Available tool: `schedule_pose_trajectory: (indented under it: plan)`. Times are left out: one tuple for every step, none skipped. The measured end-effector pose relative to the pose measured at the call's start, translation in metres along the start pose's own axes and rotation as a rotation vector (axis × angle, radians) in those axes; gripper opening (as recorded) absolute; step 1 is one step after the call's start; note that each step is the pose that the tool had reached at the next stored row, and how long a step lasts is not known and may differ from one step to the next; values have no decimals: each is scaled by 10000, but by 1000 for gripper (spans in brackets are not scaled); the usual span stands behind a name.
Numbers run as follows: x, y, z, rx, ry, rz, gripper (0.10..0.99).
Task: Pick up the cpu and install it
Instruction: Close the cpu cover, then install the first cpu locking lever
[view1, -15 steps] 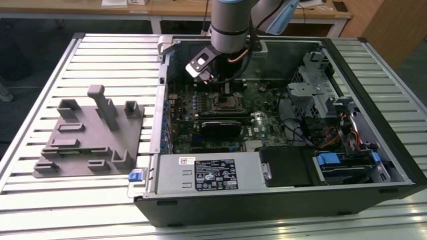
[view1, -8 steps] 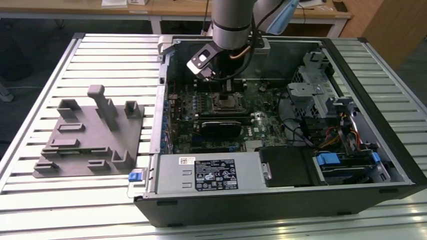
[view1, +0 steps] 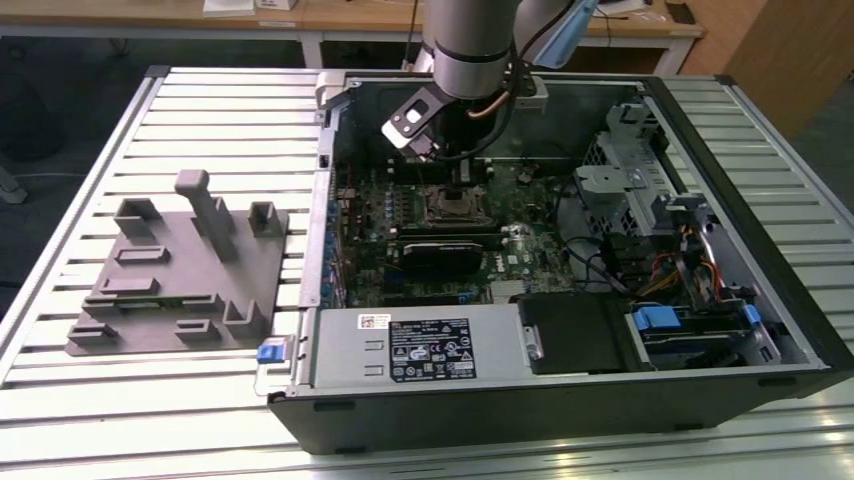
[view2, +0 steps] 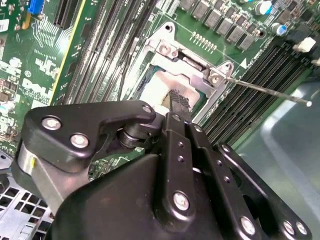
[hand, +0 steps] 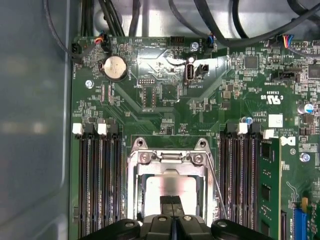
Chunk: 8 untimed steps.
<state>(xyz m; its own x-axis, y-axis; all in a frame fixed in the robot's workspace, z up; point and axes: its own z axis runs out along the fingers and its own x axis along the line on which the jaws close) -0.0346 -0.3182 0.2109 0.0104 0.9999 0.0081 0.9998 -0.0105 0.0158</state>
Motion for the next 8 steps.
schedule_pose_trajectory:
  plan:
    - [0, 6, 0, 0, 1, -1, 106]
    - [0, 13, 0, 0, 1, 0, 106]
    - [0, 17, 0, 0, 1, 0, 106]
    - [0, 20, 1, -1, 1, 0, 106]
    - [0, 24, 1, 0, 1, -1, 106]
    - [0, 25, 1, 0, 0, -1, 106]
    - [0, 25, 1, 0, 0, 0, 106]
    - [0, 25, 1, -1, 1, 1, 106]
